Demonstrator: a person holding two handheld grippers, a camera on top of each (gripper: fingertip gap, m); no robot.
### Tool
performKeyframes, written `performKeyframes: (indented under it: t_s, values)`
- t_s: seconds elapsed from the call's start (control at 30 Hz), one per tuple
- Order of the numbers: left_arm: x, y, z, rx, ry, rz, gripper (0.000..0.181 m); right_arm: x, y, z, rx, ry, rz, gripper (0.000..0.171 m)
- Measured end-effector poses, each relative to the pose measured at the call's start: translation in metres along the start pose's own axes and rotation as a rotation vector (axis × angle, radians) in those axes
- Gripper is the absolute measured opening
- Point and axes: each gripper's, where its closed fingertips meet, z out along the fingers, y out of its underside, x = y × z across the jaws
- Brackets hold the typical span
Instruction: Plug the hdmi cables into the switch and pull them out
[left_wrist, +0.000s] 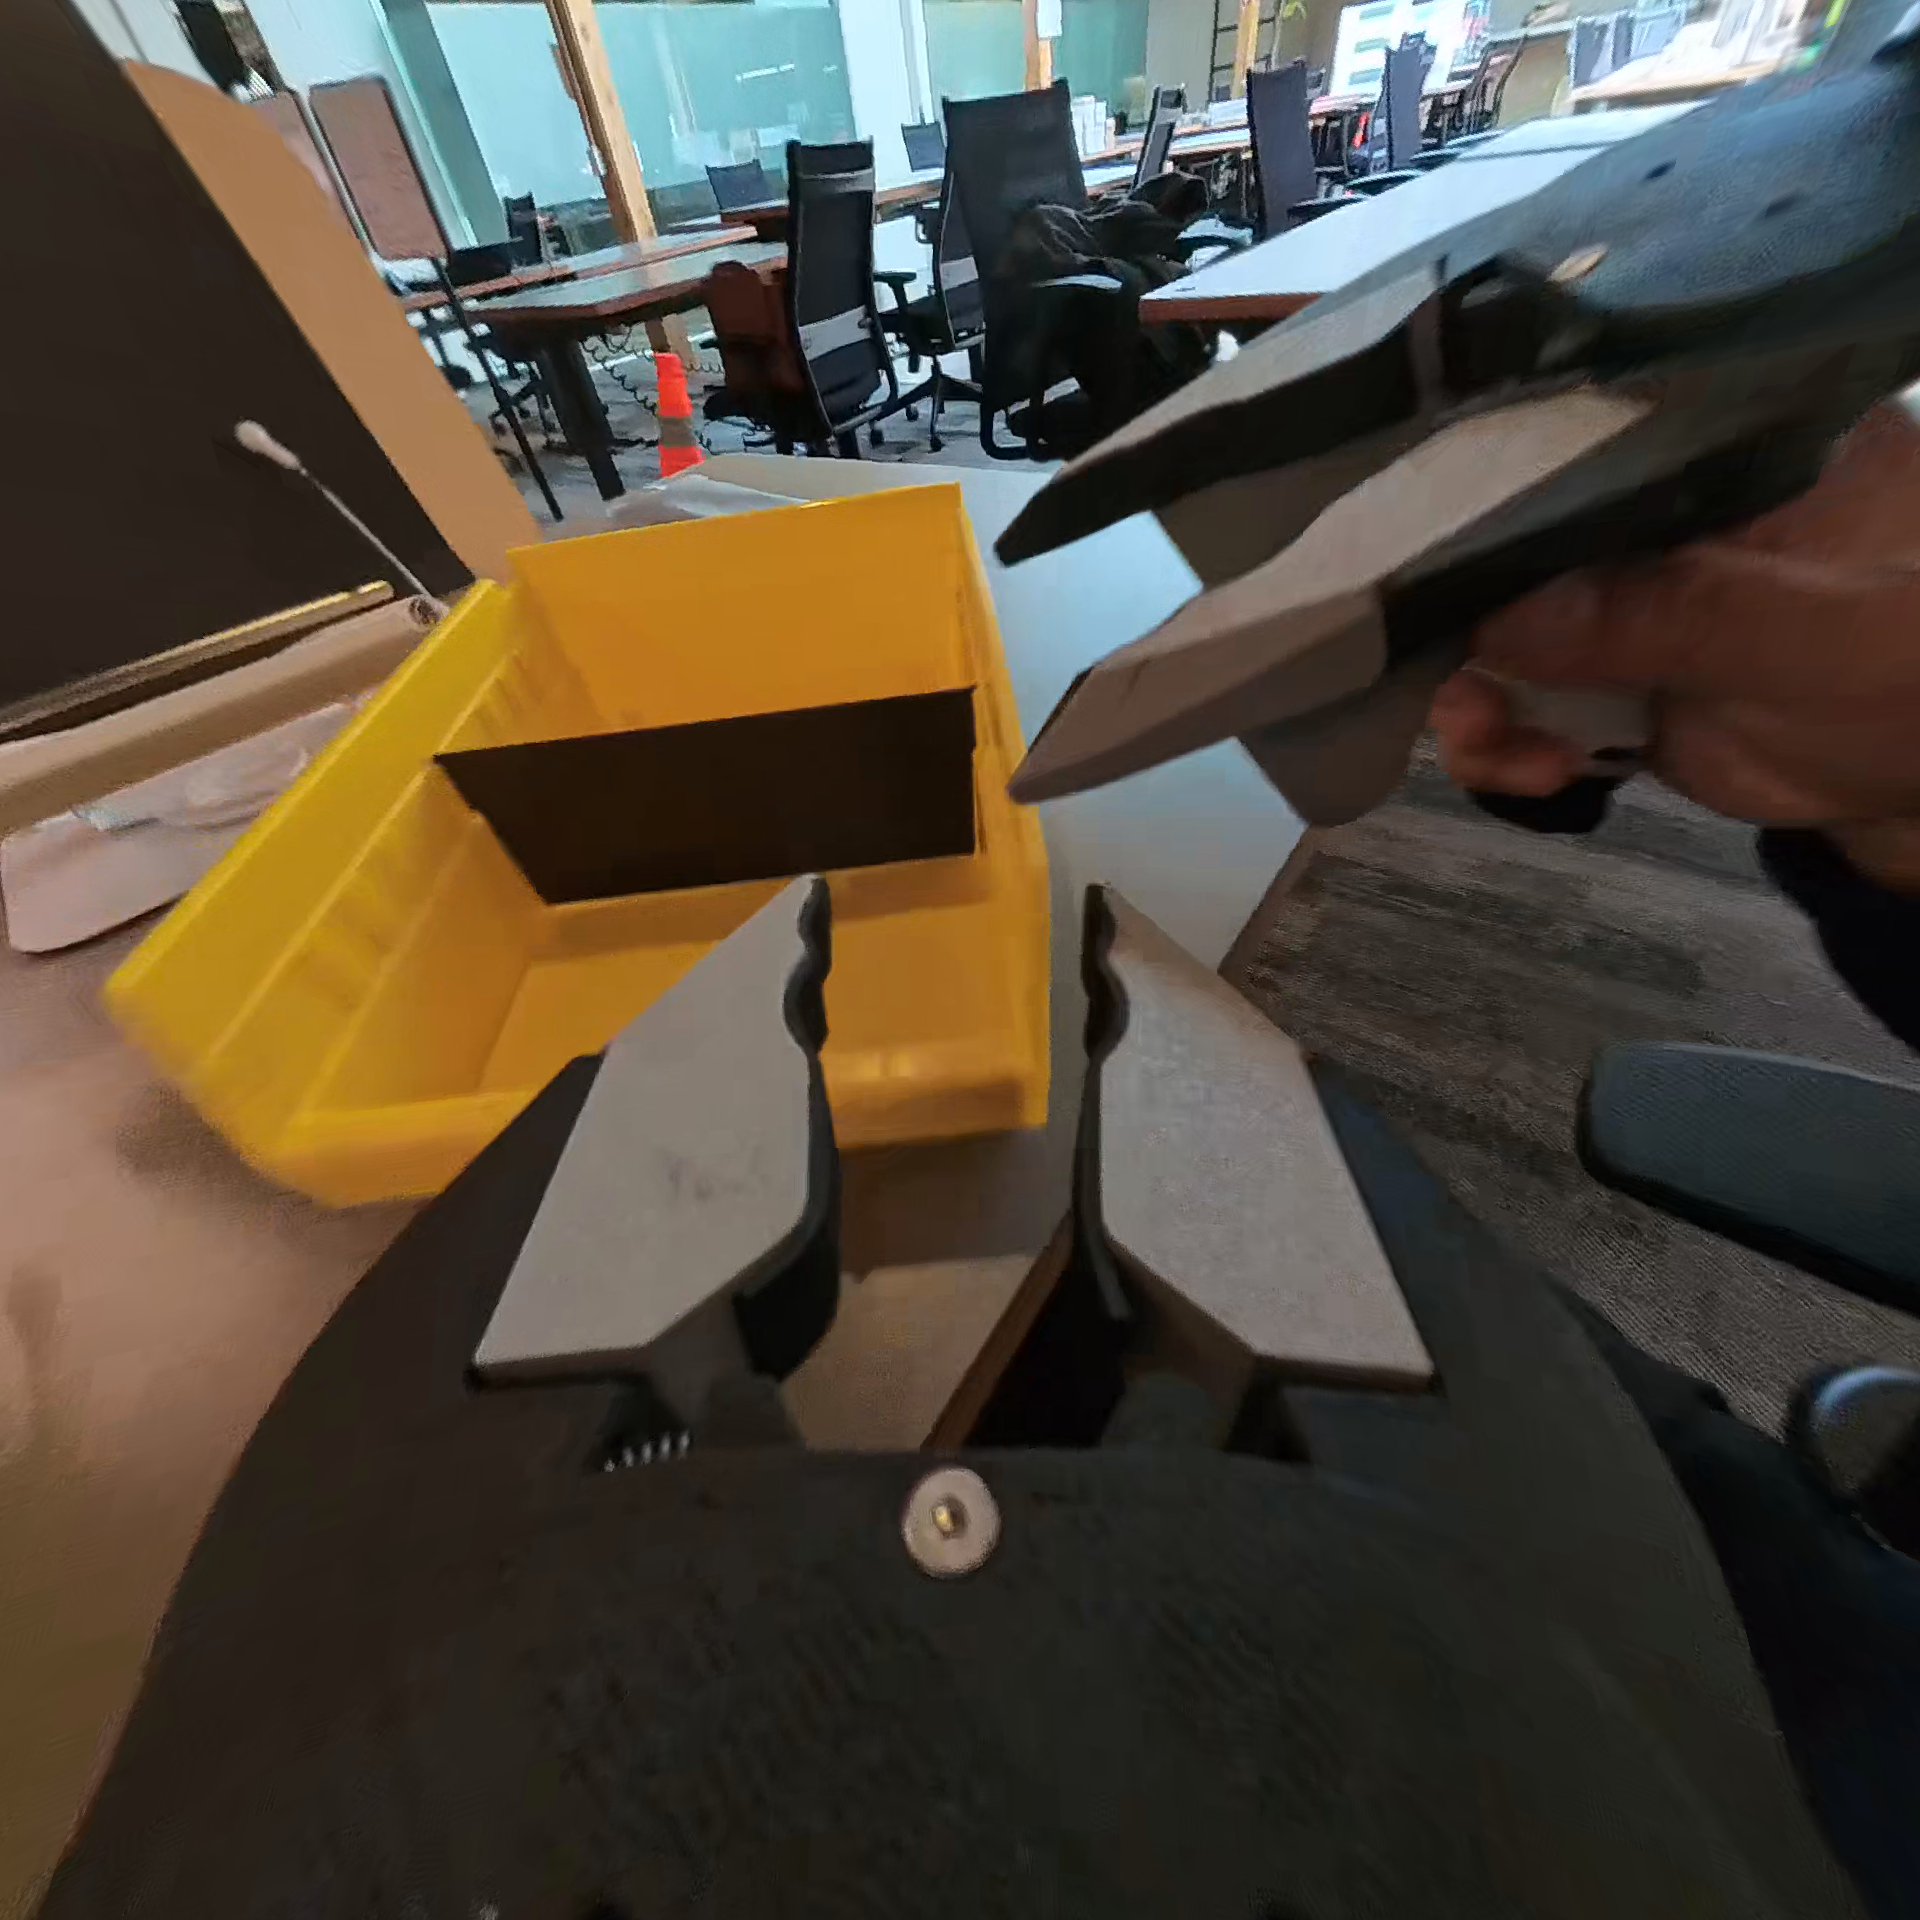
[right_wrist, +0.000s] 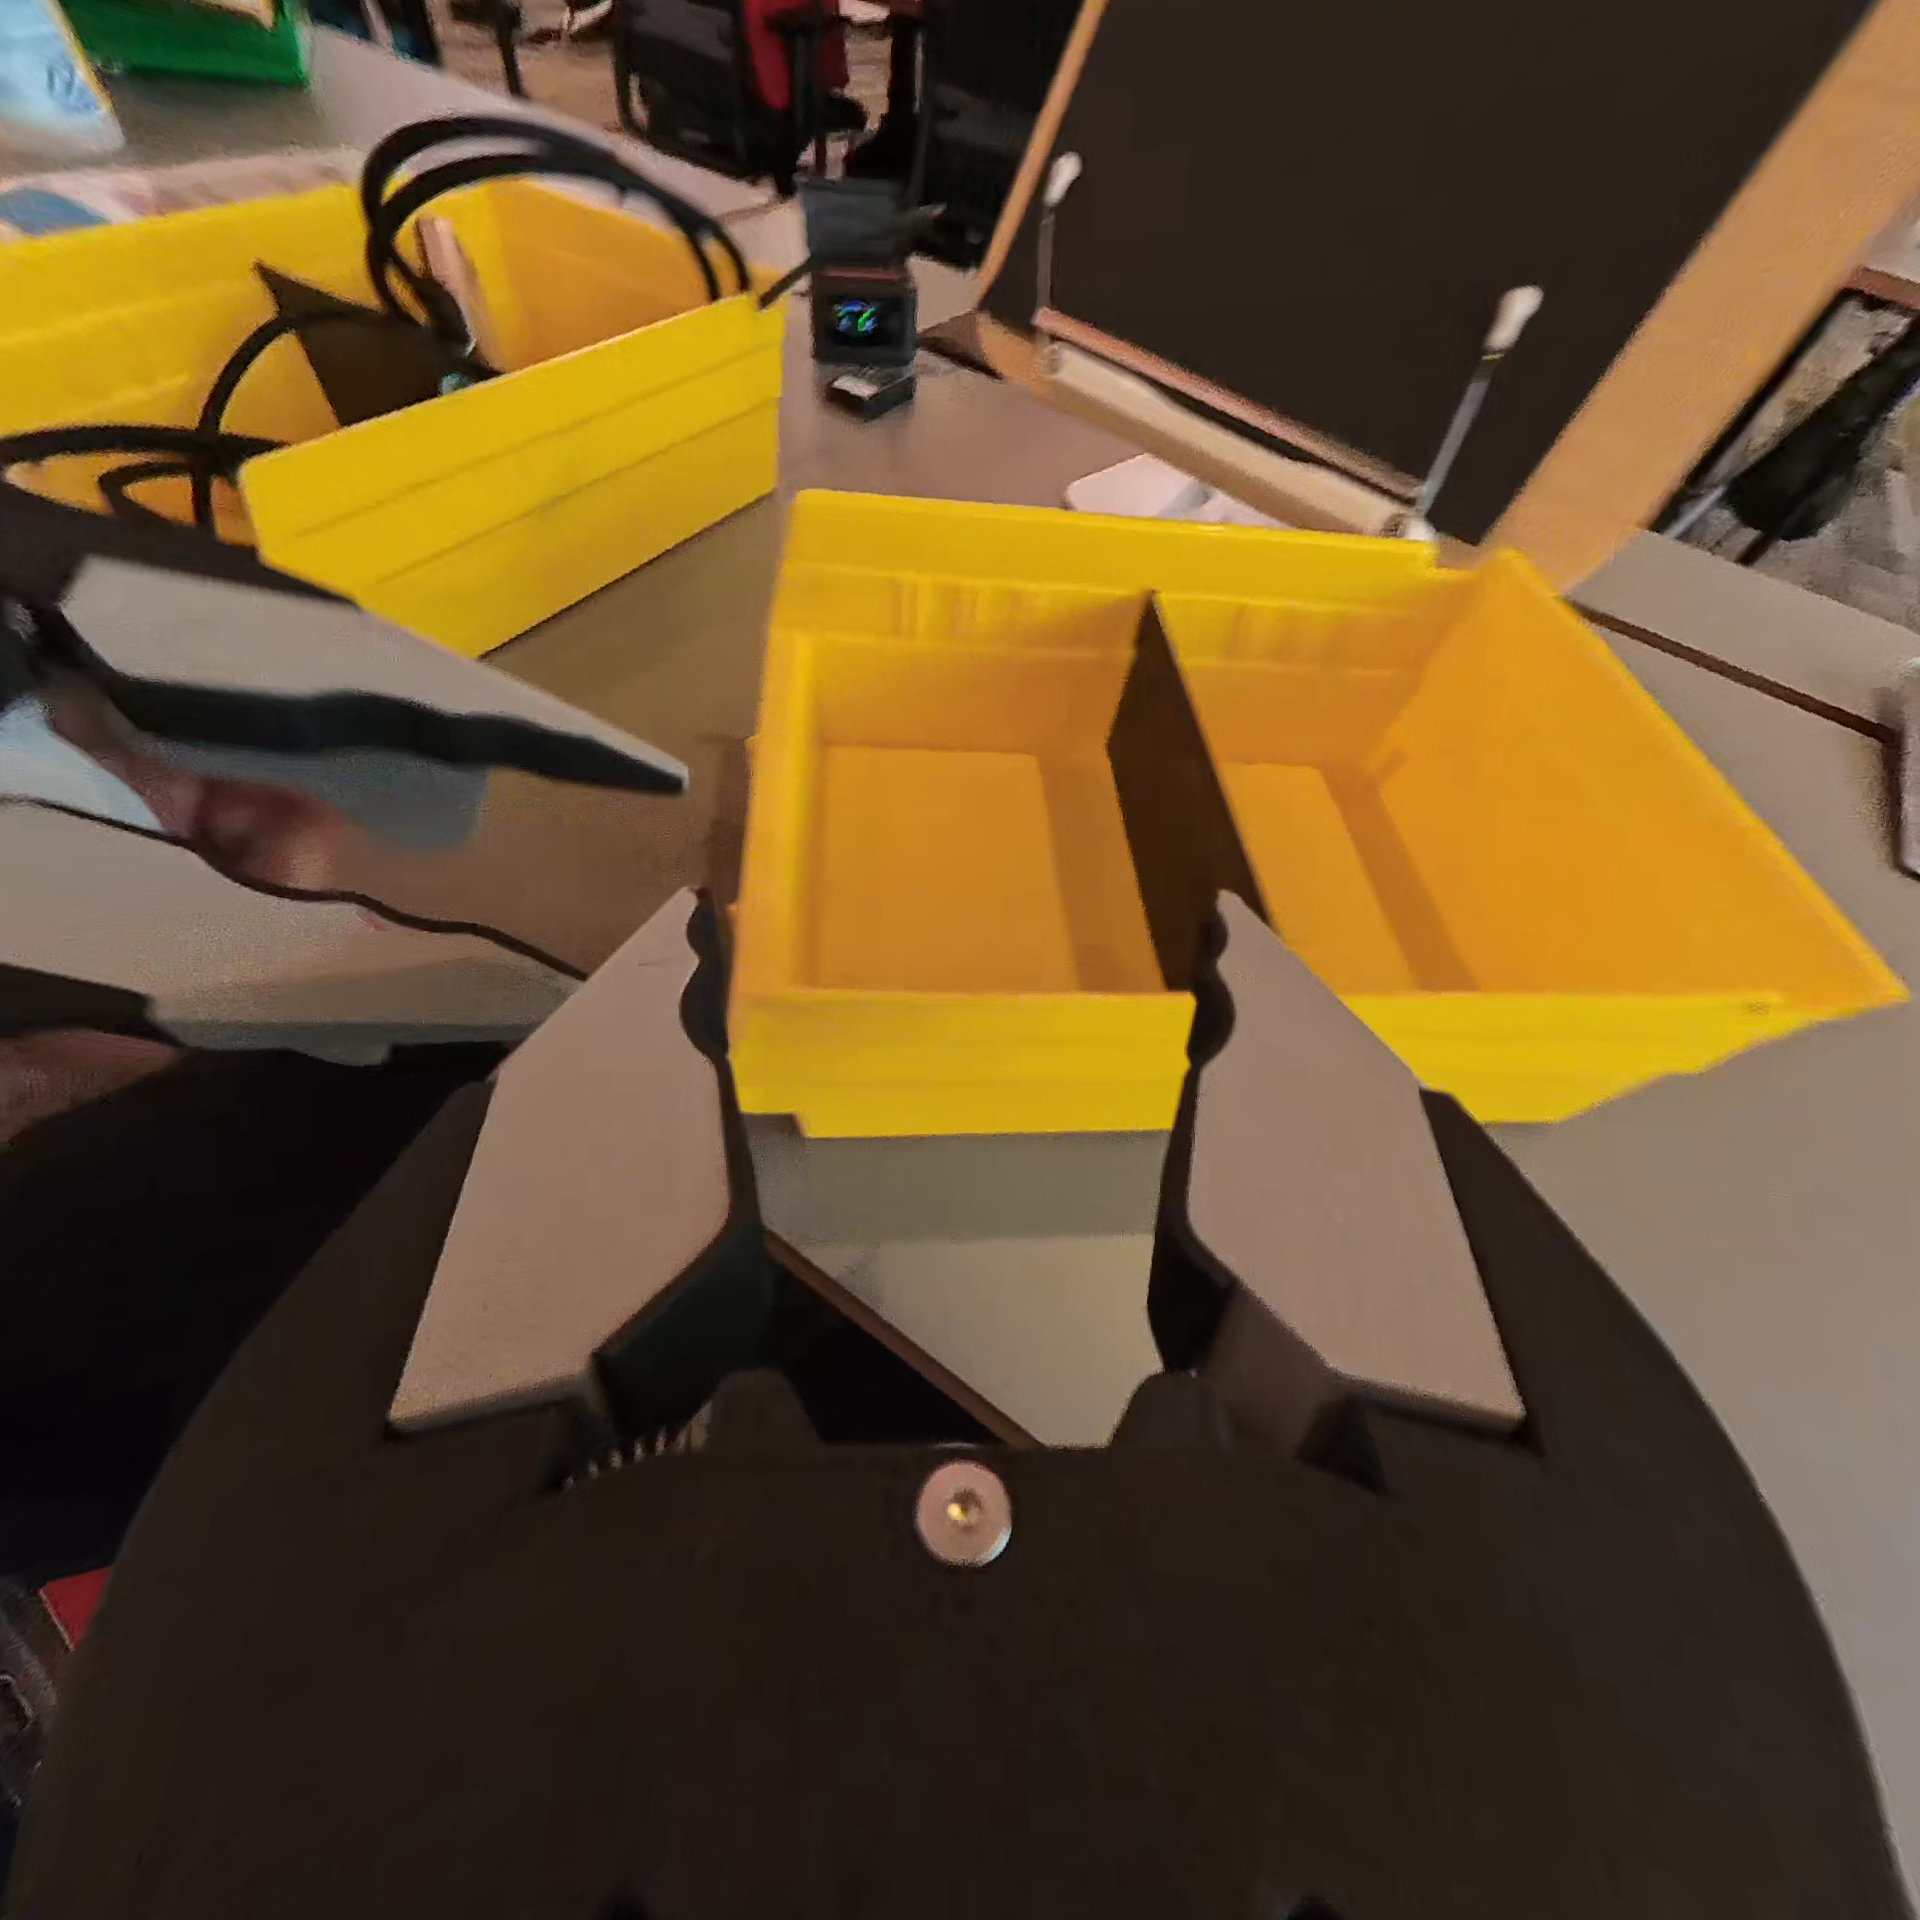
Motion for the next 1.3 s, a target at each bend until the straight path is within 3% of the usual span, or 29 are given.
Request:
performKeyframes:
  t_s: [0.13,0.2,0.23,0.33,0.43,0.57,0.63,0.73,0.8,0.83,0.87,0.97,1.07,1.3]
  values:
    - [-0.03,0.012,-0.046,-0.092,-0.049,0.026,0.059,-0.034,0.02,0.037,-0.131,0.003,-0.105,0.092]
    - [-0.055,0.02,-0.071,-0.111,-0.135,0.06,0.059,-0.018,0.041,0.041,-0.252,0.1,-0.186,0.088]
    - [-0.069,0.027,-0.084,-0.129,-0.185,0.07,0.059,-0.005,0.047,0.037,-0.284,0.131,-0.216,0.095]
    - [-0.107,0.054,-0.123,-0.184,-0.287,0.02,0.06,0.045,0.056,0.0,-0.322,0.218,-0.181,0.081]
    - [-0.14,0.073,-0.153,-0.186,-0.392,-0.037,0.059,0.085,0.057,-0.038,-0.302,0.274,-0.064,0.085]
    - [-0.158,0.083,-0.143,-0.179,-0.416,-0.092,0.054,0.019,0.041,-0.034,-0.102,-0.128,0.18,0.087]
    - [-0.157,0.08,-0.128,-0.185,-0.418,-0.075,0.056,-0.007,0.046,-0.023,-0.084,-0.218,0.215,0.085]
    - [-0.173,0.076,-0.116,-0.196,-0.516,-0.036,0.058,0.018,0.078,0.01,-0.211,0.019,0.103,0.061]
    - [-0.184,0.079,-0.116,-0.194,-0.567,-0.056,0.044,0.031,0.088,0.019,-0.266,0.122,0.025,0.011]
    - [-0.189,0.078,-0.121,-0.179,-0.597,-0.047,0.03,0.031,0.089,0.022,-0.274,0.127,0.01,0.003]
    - [-0.193,0.078,-0.126,-0.176,-0.618,-0.021,0.019,0.031,0.09,0.024,-0.272,0.131,-0.009,0.004]
    - [-0.199,0.082,-0.143,-0.203,-0.63,0.017,0.013,0.035,0.092,0.021,-0.269,0.147,-0.045,0.004]
    - [-0.217,0.091,-0.173,-0.234,-0.744,0.064,0.003,0.042,0.094,0.016,-0.266,0.138,-0.018,0.003]
    - [-0.247,0.105,-0.219,-0.18,-0.779,-0.079,0.004,0.089,0.1,0.017,-0.304,0.224,0.045,0.003]
